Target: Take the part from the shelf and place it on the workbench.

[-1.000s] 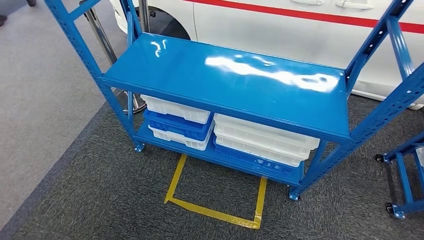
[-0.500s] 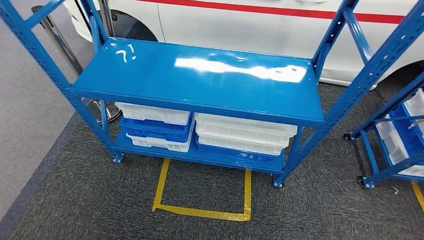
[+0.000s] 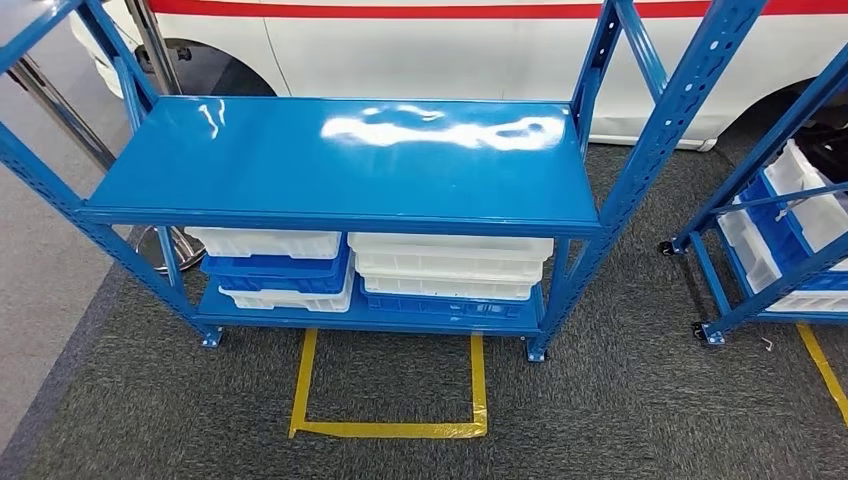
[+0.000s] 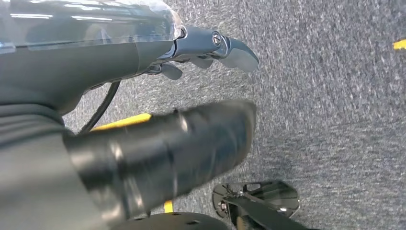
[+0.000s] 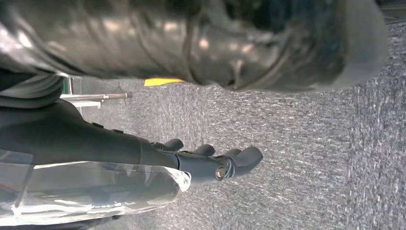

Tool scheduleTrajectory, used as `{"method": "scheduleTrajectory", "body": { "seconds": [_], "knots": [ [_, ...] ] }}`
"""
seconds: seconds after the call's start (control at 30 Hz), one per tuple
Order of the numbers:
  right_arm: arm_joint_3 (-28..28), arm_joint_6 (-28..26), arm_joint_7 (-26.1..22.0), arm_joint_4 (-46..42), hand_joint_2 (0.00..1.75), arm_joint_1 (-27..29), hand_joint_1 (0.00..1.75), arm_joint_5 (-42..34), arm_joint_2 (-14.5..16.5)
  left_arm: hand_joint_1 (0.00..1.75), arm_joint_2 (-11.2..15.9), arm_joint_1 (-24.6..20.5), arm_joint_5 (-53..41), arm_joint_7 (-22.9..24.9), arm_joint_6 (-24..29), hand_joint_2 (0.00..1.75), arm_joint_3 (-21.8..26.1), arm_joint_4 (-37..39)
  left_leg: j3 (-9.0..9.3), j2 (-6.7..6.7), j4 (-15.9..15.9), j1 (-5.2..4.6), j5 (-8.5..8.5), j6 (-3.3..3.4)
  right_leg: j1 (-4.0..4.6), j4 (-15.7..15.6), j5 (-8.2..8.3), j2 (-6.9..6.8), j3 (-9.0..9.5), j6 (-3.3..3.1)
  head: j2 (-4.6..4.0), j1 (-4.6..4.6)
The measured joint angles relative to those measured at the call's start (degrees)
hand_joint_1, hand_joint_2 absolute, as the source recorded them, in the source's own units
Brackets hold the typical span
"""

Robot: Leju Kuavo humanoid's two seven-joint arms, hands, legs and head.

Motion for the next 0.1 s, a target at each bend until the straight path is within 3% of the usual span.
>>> {"method": "scheduleTrajectory", "body": {
  "seconds": [0.03, 0.1],
  "knots": [
    [0.12, 0.07, 0.3, 0.01, 0.0, 0.02, 0.0, 0.16, 0.01, 0.0, 0.01, 0.09, -0.02, 0.0, 0.0, 1.75, 0.02, 0.0, -0.56, -0.05, 0.56, 0.0, 0.67, 0.01, 0.07, 0.13, -0.12, 0.31, 0.05, -0.04, 0.0, 0.01],
    [0.28, 0.05, 0.8, 0.0, 0.0, 0.03, 0.0, 0.43, 0.01, 0.0, 0.01, 0.18, -0.06, 0.0, 0.0, 1.75, 0.04, 0.0, 0.36, -0.06, -2.36, 0.0, 3.51, 0.15, 0.12, 0.36, -0.34, 0.79, 0.2, 0.01, 0.0, 0.01]
  ]
}}
